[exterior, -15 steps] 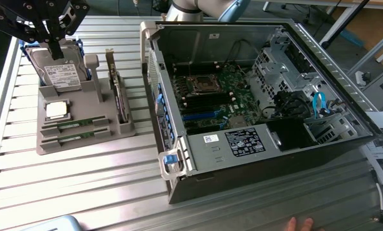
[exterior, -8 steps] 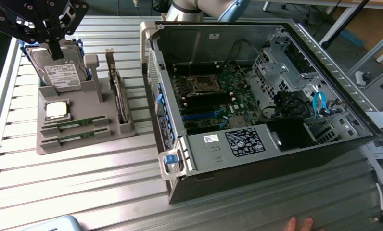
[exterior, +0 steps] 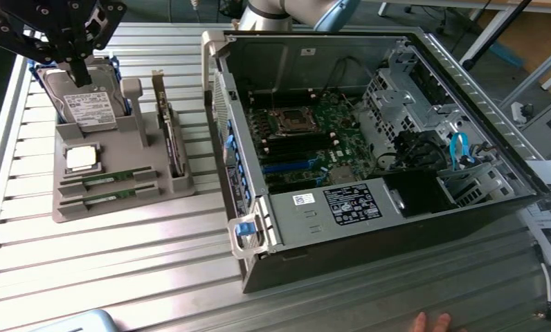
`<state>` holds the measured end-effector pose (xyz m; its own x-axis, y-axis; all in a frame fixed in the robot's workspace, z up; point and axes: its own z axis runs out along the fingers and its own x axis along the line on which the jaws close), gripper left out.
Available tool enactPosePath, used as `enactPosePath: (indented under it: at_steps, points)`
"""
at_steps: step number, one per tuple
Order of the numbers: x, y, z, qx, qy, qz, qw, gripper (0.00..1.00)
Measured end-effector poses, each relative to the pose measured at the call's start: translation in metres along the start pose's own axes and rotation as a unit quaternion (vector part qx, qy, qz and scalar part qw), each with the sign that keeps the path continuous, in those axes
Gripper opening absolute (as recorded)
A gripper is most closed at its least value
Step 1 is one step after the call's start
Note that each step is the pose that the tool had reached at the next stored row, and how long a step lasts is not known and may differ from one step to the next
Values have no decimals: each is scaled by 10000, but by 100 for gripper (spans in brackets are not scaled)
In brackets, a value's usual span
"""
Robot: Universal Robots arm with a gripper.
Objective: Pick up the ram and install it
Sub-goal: 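Pick up the ram and move it above insertion slot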
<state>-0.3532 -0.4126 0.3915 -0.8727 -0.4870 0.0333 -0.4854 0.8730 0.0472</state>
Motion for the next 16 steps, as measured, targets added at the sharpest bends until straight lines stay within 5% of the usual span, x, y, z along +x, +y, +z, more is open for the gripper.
enactPosePath:
  at_steps: [7, 16]
  points:
    - [0, 0, 1, 14, 20, -425, 9991, 11]
    - [0, 0, 4, 36, 50, -1070, 9942, 11]
